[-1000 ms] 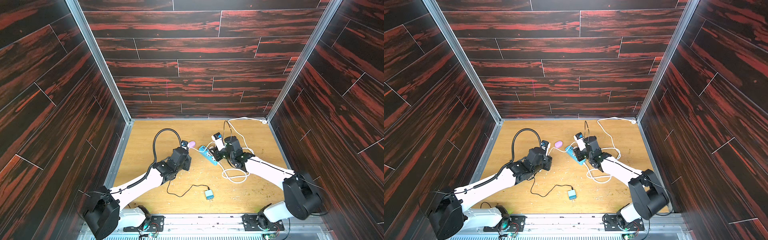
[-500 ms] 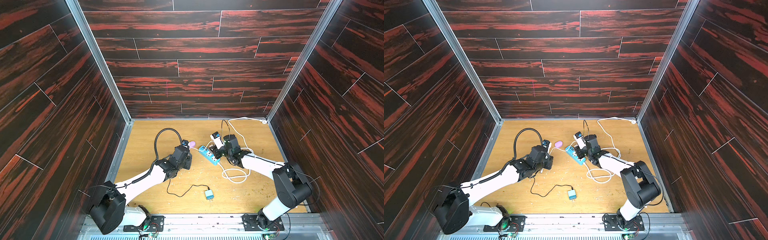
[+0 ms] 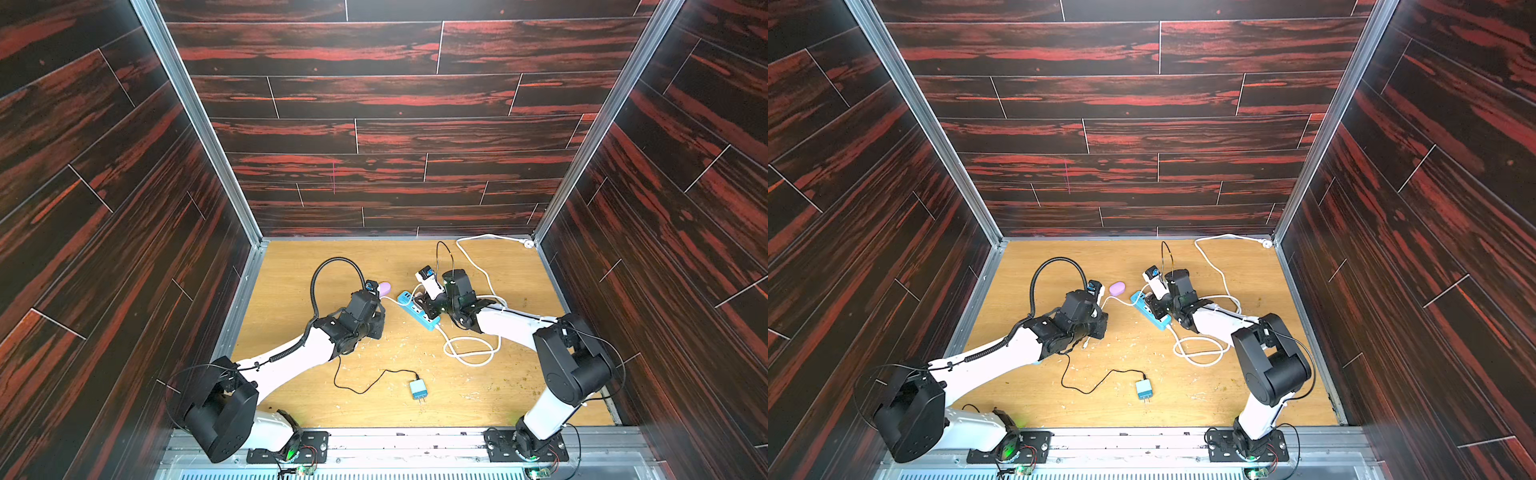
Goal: Charge the bluetooth headset
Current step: Insert the plug into the socket.
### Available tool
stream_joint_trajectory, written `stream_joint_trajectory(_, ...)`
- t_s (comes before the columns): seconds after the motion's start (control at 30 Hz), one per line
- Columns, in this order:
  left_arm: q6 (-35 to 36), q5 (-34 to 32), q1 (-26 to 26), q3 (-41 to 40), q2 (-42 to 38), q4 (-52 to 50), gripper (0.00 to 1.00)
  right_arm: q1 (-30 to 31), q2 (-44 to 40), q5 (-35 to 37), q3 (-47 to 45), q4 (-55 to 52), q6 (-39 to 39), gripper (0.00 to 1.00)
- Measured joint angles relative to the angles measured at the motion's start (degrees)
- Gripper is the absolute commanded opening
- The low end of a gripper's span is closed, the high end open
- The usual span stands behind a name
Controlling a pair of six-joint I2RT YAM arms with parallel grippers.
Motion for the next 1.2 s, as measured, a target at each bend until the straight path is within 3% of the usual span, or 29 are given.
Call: stream_joint_trajectory(1.2, -0.7, 1.2, 0.2, -0.4, 0.0, 1.4, 0.0, 1.4, 3.3, 1.4, 1.9, 0.8, -4.8, 0.17)
